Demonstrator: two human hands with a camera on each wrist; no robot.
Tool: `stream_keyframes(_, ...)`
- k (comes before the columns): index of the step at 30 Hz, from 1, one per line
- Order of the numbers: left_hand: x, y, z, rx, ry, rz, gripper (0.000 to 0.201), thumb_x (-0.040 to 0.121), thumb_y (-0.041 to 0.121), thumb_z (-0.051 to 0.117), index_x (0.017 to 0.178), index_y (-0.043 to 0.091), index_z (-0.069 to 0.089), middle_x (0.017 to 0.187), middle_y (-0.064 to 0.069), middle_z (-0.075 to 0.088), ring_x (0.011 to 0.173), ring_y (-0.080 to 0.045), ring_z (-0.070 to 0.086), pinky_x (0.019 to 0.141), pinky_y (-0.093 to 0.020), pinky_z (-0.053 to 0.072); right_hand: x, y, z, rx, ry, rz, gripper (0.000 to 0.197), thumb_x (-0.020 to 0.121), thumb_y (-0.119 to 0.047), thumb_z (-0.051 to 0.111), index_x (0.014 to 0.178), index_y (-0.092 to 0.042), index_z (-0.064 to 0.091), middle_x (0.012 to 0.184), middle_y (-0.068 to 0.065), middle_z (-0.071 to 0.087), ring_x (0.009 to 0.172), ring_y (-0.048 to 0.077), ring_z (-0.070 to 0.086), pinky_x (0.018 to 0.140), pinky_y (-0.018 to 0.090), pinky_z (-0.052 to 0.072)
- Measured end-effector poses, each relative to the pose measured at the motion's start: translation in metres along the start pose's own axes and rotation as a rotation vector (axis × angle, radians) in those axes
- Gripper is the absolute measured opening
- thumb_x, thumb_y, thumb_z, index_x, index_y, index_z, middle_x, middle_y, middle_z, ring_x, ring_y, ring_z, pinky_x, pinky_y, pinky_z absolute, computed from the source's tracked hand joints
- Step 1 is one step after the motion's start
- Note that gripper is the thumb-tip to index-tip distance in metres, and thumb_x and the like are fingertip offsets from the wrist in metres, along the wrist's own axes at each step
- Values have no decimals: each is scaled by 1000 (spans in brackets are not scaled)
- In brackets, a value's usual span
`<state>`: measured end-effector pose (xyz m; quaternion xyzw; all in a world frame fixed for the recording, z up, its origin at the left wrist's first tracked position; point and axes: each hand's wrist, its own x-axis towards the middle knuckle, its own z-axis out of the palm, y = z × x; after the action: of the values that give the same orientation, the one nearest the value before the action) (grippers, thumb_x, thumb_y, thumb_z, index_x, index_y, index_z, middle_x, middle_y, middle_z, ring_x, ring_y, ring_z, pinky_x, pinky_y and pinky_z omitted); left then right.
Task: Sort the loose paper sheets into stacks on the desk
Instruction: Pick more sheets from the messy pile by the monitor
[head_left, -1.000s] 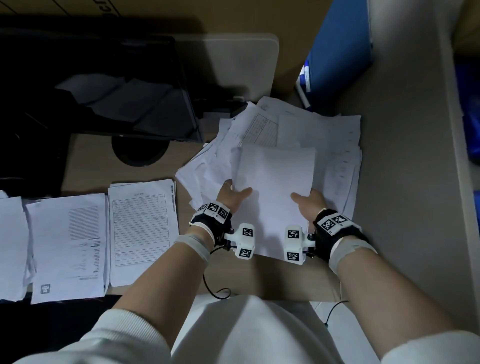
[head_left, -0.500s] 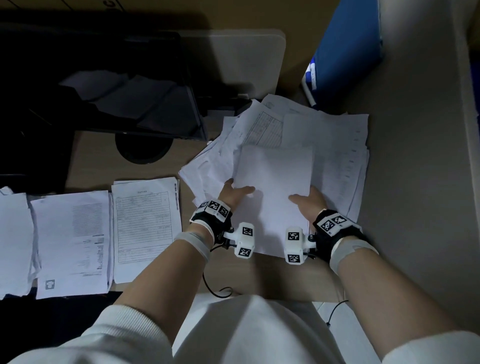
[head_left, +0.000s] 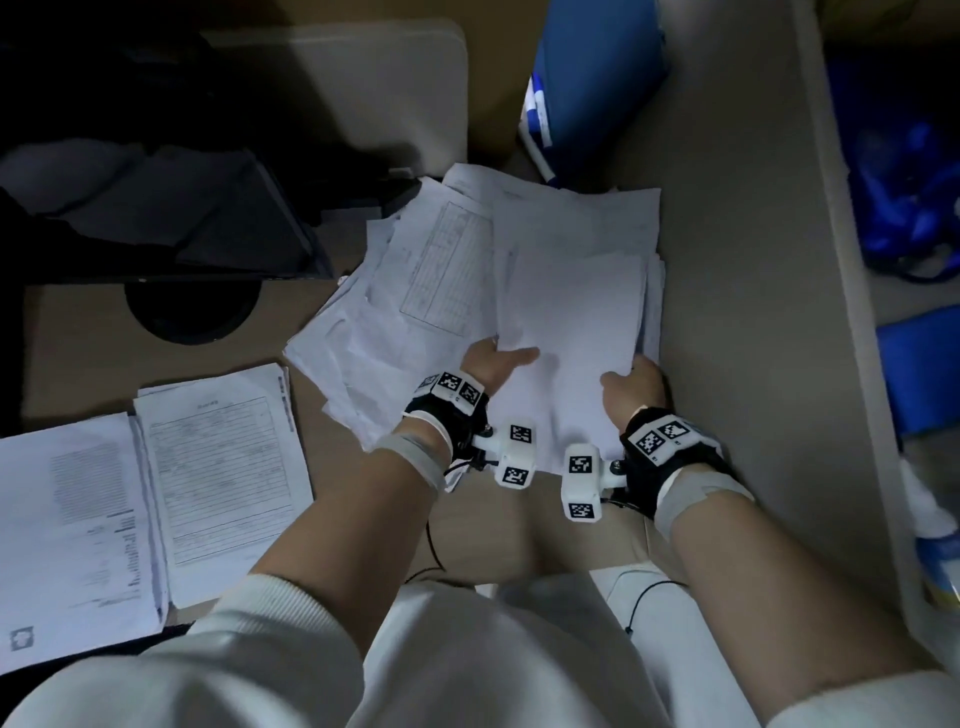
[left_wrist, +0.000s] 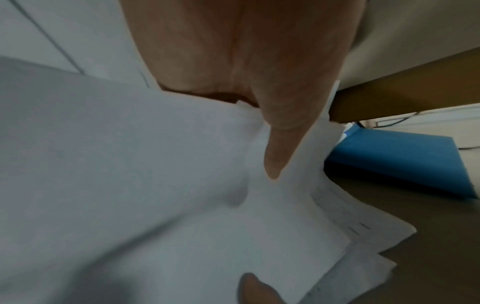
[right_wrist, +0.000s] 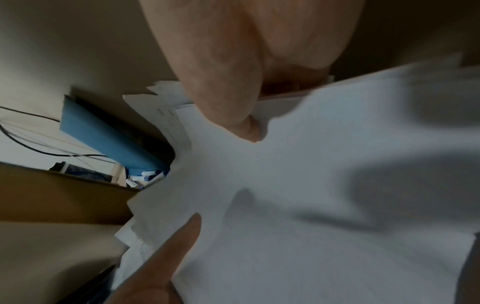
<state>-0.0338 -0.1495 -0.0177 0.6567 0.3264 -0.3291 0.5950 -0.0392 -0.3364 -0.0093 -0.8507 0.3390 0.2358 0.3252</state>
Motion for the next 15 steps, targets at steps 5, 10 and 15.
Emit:
stream_keyframes(5, 8, -13, 13, 140, 22, -74, 49, 91, 28, 69, 128, -3, 59, 116, -13, 65, 108, -28, 61, 85, -28, 44, 8, 15, 9, 22, -17, 47, 41, 81, -12, 46, 118, -3, 59, 120, 15, 65, 105, 34, 65, 92, 45, 54)
stream_keyframes(10, -3, -25, -24, 148, 135, -103, 45, 88, 24, 73, 119, -6, 62, 109, -14, 68, 93, -27, 62, 80, -28, 46, 0, 0, 16, -43, -130, 41, 26, 90, -5, 47, 113, -1, 59, 108, 12, 61, 90, 26, 57, 76, 31, 46)
stream_keyframes(15, -26, -60, -72, 225, 191, -161, 13, 80, 17, 76, 80, 11, 64, 79, -3, 65, 86, -29, 67, 70, -26, 55, -15, -20, 48, -145, -318, -3, 19, 88, -7, 51, 105, 1, 56, 96, 15, 59, 73, 26, 55, 62, 28, 43)
